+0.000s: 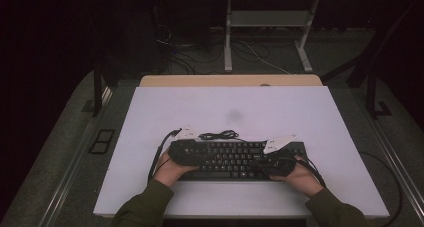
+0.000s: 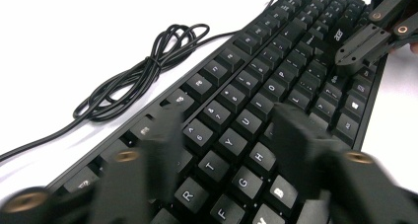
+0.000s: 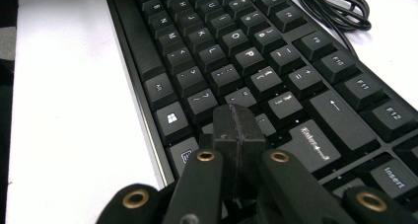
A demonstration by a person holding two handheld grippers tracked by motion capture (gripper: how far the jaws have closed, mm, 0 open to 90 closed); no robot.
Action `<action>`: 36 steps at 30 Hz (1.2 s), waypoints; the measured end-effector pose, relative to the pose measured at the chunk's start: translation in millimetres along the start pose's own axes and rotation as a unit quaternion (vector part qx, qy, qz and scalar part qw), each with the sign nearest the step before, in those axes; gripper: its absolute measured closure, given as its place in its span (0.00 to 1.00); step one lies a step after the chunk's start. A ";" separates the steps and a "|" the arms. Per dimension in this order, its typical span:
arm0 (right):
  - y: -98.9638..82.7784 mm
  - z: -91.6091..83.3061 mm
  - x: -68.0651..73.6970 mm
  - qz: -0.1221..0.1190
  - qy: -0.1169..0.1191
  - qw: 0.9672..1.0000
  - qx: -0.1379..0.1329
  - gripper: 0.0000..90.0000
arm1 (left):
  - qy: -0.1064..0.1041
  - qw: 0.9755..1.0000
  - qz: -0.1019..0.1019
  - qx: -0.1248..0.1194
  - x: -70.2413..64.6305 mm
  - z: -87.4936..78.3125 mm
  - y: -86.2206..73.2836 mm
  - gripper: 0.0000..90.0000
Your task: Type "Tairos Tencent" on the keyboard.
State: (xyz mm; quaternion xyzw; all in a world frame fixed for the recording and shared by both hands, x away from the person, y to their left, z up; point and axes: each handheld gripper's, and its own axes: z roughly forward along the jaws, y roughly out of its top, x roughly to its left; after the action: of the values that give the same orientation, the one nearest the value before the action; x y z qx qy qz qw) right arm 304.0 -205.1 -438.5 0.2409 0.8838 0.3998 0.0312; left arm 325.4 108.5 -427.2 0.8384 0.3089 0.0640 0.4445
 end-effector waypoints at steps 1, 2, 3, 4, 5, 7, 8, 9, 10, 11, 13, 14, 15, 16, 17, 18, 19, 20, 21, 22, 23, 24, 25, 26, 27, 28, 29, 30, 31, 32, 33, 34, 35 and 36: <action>-0.1 -0.4 -0.4 0.001 -0.001 1.000 0.001 1.00 | 0.002 1.000 0.002 -0.001 -0.3 -0.1 0.2 0.37; -0.1 -0.7 -0.8 0.001 0.000 1.000 0.000 1.00 | 0.002 1.000 -0.001 -0.004 -0.8 0.3 0.2 0.33; -0.1 -0.9 -0.9 0.002 0.001 1.000 -0.001 1.00 | 0.001 1.000 0.000 -0.004 -1.0 0.4 0.1 0.32; 0.1 -1.2 -0.8 0.001 0.000 1.000 -0.002 1.00 | 0.001 1.000 0.001 -0.004 -1.2 0.5 0.1 0.31; 0.3 -1.8 -0.5 0.002 -0.001 1.000 -0.003 1.00 | 0.000 1.000 0.002 -0.005 -1.4 0.6 0.1 0.30; 0.9 -3.9 -1.1 0.002 0.002 1.000 -0.013 1.00 | 0.000 1.000 0.003 -0.007 -1.8 0.3 0.3 0.28; 1.2 -5.0 -1.1 0.003 0.001 1.000 -0.017 1.00 | 0.001 1.000 0.005 -0.008 -1.8 -0.2 0.4 0.27; 1.3 -6.0 -1.3 0.005 0.002 1.000 -0.021 1.00 | 0.001 1.000 0.005 -0.010 -1.8 -0.4 0.4 0.26; 1.5 -6.9 -1.4 0.007 0.004 1.000 -0.026 0.99 | 0.002 1.000 0.007 -0.012 -1.7 -0.6 0.4 0.24; 1.7 -7.7 -1.7 0.008 0.005 1.000 -0.030 0.98 | 0.001 1.000 0.007 -0.014 -1.6 -0.7 0.4 0.23; 2.2 -9.3 -2.3 0.013 0.007 0.999 -0.038 0.93 | 0.000 1.000 0.007 -0.019 -1.4 -0.9 0.2 0.20; 2.4 -10.0 -2.6 0.018 0.008 0.999 -0.042 0.89 | -0.001 1.000 0.007 -0.021 -1.5 -1.0 0.2 0.19; 2.6 -10.6 -3.1 0.021 0.006 0.999 -0.045 0.84 | -0.002 1.000 0.006 -0.022 -1.6 -1.2 0.1 0.18; 2.6 -10.9 -3.4 0.024 0.006 0.999 -0.048 0.80 | -0.002 1.000 0.007 -0.024 -1.7 -1.3 0.0 0.17; 2.7 -11.2 -3.9 0.025 0.003 0.998 -0.051 0.73 | -0.003 1.000 0.005 -0.026 -1.8 -1.4 -0.1 0.16; 2.7 -11.2 -4.0 0.029 -0.002 0.998 -0.052 0.64 | -0.003 1.000 0.006 -0.026 -1.6 -1.7 -0.1 0.16; 2.8 -11.4 -4.1 0.032 -0.006 0.998 -0.052 0.58 | -0.003 1.000 0.006 -0.027 -1.6 -1.7 -0.2 0.15; 2.7 -11.2 -4.7 0.033 -0.007 0.998 -0.056 0.52 | -0.003 1.000 0.007 -0.028 -1.6 -1.7 -0.4 0.15; 2.8 -11.2 -4.7 0.038 -0.012 0.997 -0.060 0.45 | -0.002 1.000 0.008 -0.028 -1.7 -1.7 -0.6 0.14; 2.9 -11.2 -5.0 0.039 -0.016 0.997 -0.062 0.40 | -0.002 1.000 0.009 -0.028 -1.7 -1.7 -0.7 0.14; 3.0 -11.4 -5.2 0.041 -0.018 0.997 -0.065 0.36 | -0.002 1.000 0.008 -0.029 -2.2 -1.5 -1.0 0.14; 3.1 -11.6 -5.3 0.041 -0.023 0.997 -0.068 0.34 | -0.001 1.000 0.011 -0.028 -2.3 -1.6 -1.2 0.14; 3.3 -11.7 -5.4 0.045 -0.027 0.996 -0.071 0.32 | 0.001 1.000 0.011 -0.027 -2.7 -1.7 -1.3 0.14; 3.5 -12.1 -5.7 0.046 -0.029 0.996 -0.073 0.32 | 0.001 1.000 0.010 -0.029 -3.1 -1.8 -1.6 0.15; 3.5 -12.5 -6.5 0.046 -0.029 0.996 -0.076 0.31 | 0.000 1.000 0.010 -0.029 -3.2 -2.1 -2.2 0.15; 3.8 -12.9 -7.2 0.046 -0.031 0.995 -0.078 0.31 | 0.001 1.000 0.010 -0.030 -3.1 -2.5 -2.8 0.15; 4.0 -13.2 -7.5 0.047 -0.031 0.995 -0.079 0.30 | 0.001 1.000 0.007 -0.030 -3.3 -2.7 -3.6 0.15; 4.1 -13.3 -8.0 0.048 -0.031 0.995 -0.081 0.30 | 0.000 1.000 0.007 -0.029 -2.8 -3.1 -4.4 0.15; 4.2 -13.3 -8.6 0.048 -0.032 0.995 -0.083 0.30 | 0.000 1.000 0.008 -0.028 -2.5 -3.7 -5.1 0.15; 4.4 -13.1 -9.0 0.050 -0.033 0.995 -0.084 0.30 | 0.001 1.000 0.008 -0.028 -2.3 -4.4 -5.6 0.15; 4.5 -12.8 -9.5 0.050 -0.033 0.995 -0.084 0.30 | 0.001 1.000 0.009 -0.029 -1.9 -5.0 -6.0 0.15; 4.7 -12.3 -9.9 0.050 -0.031 0.995 -0.085 0.29 | 0.001 1.000 0.007 -0.030 -1.9 -5.8 -6.5 0.15; 5.0 -11.8 -9.9 0.052 -0.031 0.995 -0.085 0.29 | 0.002 0.999 0.006 -0.031 -2.1 -6.5 -7.2 0.15; 5.3 -11.3 -10.2 0.052 -0.032 0.995 -0.085 0.29 | 0.002 0.999 0.006 -0.032 -2.1 -7.2 -7.7 0.15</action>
State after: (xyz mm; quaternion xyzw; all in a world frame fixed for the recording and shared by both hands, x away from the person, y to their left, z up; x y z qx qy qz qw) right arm 312.3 -214.5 -428.4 0.2954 0.8315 0.4667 0.0592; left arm 317.5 115.5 -428.6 0.8256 0.3025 0.0781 0.4700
